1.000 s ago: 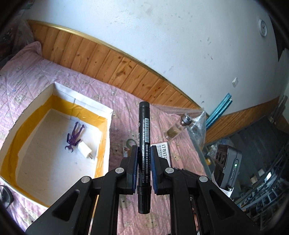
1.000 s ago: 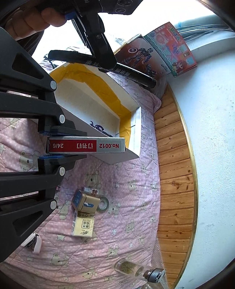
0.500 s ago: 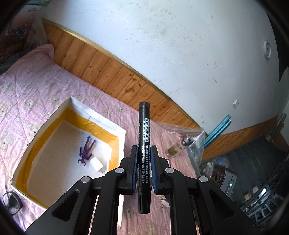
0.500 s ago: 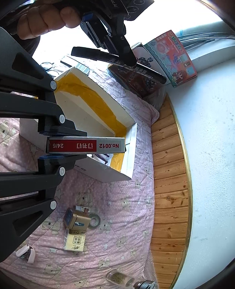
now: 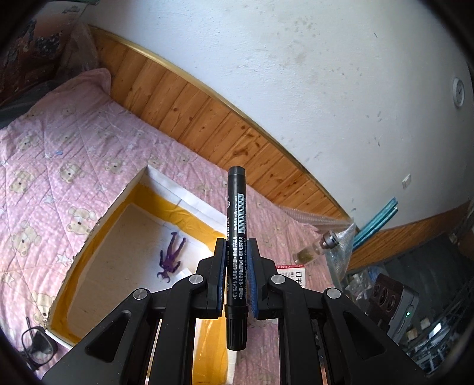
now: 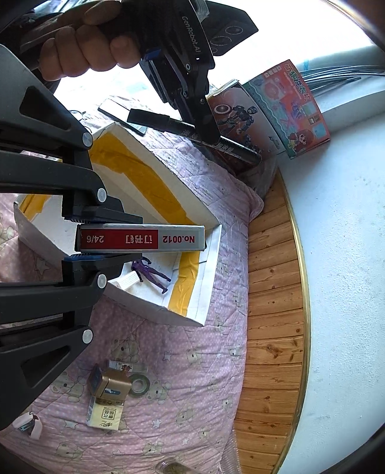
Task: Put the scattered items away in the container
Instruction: 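Carry the marker and staple box over the cardboard box with both grippers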
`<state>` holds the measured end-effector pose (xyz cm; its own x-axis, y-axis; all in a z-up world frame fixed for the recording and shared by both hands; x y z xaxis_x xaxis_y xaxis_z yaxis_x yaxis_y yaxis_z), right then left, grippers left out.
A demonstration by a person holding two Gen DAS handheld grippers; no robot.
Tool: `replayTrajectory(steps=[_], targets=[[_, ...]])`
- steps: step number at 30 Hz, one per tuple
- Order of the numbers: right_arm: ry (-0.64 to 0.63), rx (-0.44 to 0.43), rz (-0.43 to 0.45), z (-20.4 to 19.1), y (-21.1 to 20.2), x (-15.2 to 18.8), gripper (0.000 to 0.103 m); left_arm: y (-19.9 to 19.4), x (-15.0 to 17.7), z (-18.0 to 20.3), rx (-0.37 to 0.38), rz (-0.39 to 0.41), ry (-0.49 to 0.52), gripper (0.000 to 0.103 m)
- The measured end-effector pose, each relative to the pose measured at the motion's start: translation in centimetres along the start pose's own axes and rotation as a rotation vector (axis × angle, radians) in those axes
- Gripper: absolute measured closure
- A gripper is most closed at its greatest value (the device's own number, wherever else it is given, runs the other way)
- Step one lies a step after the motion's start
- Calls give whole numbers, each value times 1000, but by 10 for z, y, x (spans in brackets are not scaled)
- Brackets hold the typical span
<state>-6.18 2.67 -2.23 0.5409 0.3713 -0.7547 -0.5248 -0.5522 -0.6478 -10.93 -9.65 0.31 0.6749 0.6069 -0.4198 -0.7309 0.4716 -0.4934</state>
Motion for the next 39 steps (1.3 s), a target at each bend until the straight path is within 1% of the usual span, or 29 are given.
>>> replayTrajectory(steps=[9,13,22,28,33,39], targets=[[-16,-25,-47,-3,25,-11,87,24,-2,-20,-90,-35,2,90],[-4,-46,-62,-2,36,-17,87,36,-2,-31,-134,-60,-6,90],[-5,-77,-100,-6,55,-26,87,50,-5,-58,-232,-83,-11,90],[1,-94,-124,-8,68,-28,87,59,-1,-70,-311,-98,41,90],[18,-107,-153,-11,81,-28,87,63,-1,-73,-348,-98,81,90],[41,-114,-189,-11,97,-31,87,64,-3,-78,-366,-101,89,90]])
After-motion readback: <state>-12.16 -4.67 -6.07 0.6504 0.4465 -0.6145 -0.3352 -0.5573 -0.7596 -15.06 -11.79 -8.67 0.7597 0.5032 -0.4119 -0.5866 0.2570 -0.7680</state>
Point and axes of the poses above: each gripper's, at about its wrist camera, not at the fingertips, and y roughly the way its jaws point, z to its right, x to its underside, the point moved 10 cm from there along y, roughly the way its jaws point, and after that the axes turned 14 degrees about -y, right-handed, at the moved point
